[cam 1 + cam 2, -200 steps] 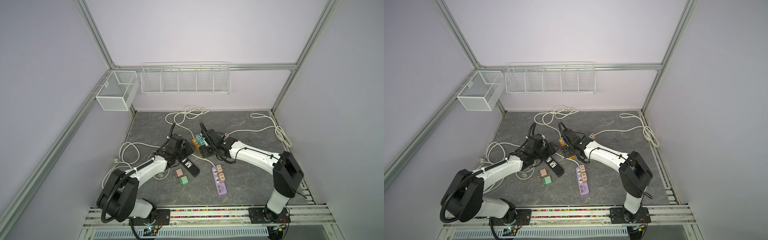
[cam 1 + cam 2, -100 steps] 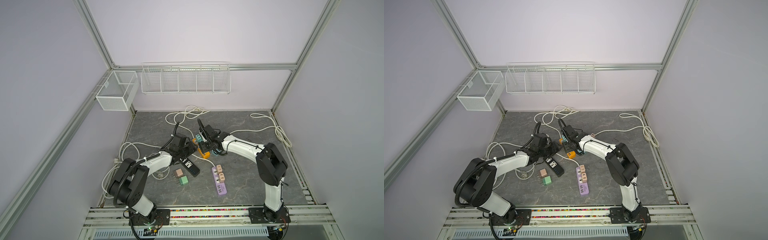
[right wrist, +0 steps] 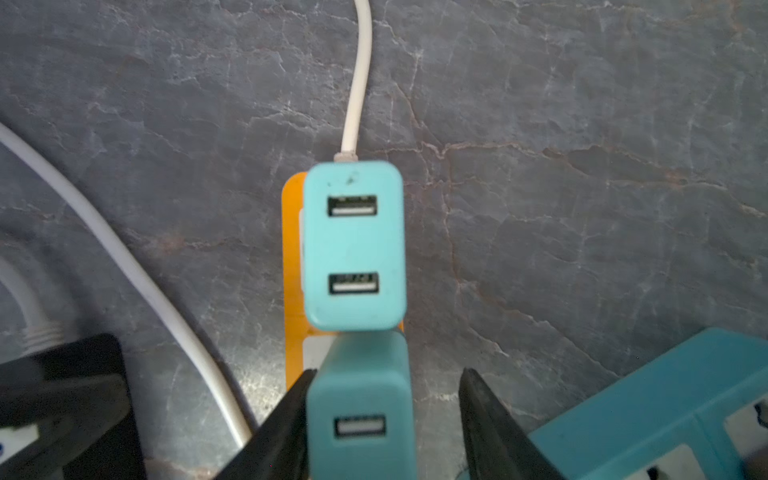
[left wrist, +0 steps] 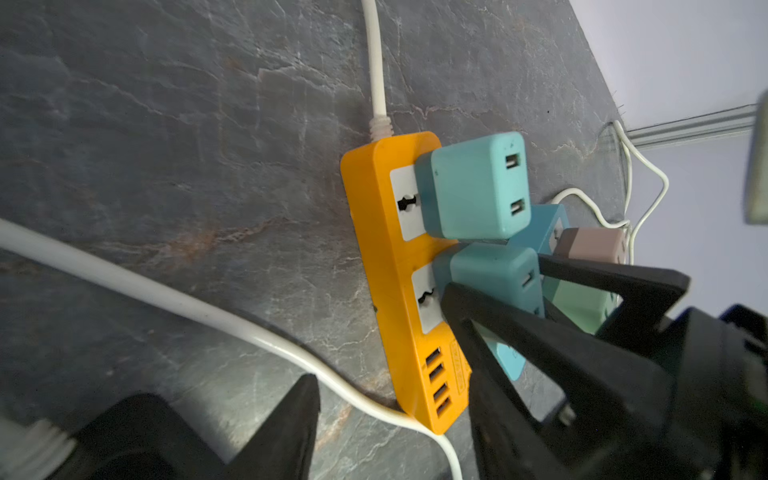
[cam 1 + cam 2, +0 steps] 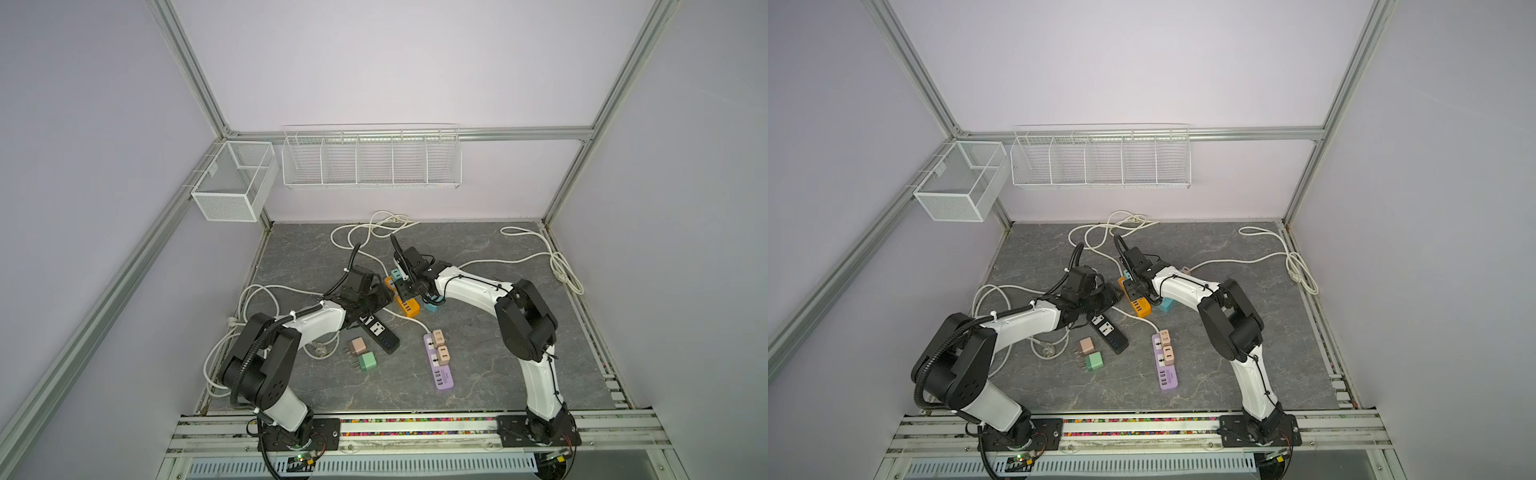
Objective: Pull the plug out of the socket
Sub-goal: 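Close the right gripper on the nearer teal adapter while the left gripper steadies the strip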
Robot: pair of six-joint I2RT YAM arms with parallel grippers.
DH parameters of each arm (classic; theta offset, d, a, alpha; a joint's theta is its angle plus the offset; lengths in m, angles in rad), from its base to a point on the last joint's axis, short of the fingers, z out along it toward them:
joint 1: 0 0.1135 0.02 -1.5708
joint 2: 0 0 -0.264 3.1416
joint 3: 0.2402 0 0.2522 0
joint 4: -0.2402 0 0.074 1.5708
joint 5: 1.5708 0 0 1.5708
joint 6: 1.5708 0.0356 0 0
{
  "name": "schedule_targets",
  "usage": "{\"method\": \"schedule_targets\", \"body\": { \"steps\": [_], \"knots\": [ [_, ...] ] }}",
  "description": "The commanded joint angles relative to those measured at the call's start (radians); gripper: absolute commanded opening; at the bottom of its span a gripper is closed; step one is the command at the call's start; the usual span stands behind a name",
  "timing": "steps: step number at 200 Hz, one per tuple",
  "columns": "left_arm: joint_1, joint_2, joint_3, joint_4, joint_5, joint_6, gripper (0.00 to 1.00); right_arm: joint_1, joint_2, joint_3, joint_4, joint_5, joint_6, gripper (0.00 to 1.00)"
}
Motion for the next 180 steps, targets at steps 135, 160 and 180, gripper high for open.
{"method": "schedule_targets", "body": {
  "steps": [135, 160, 180],
  "knots": [
    [0.003, -0.009, -0.017, 0.031, 0.033, -0.016, 0.57, 0.007, -0.088, -0.114, 0.014, 0.013, -0.008, 0.34],
    [-0.016, 0.001, -0.015, 0.038, 0.041, -0.020, 0.57, 0.017, -0.126, -0.177, 0.024, 0.024, 0.025, 0.33],
    [-0.037, 0.017, -0.010, 0.048, 0.048, -0.032, 0.57, 0.030, -0.155, -0.219, 0.025, 0.030, 0.061, 0.33]
  ]
}}
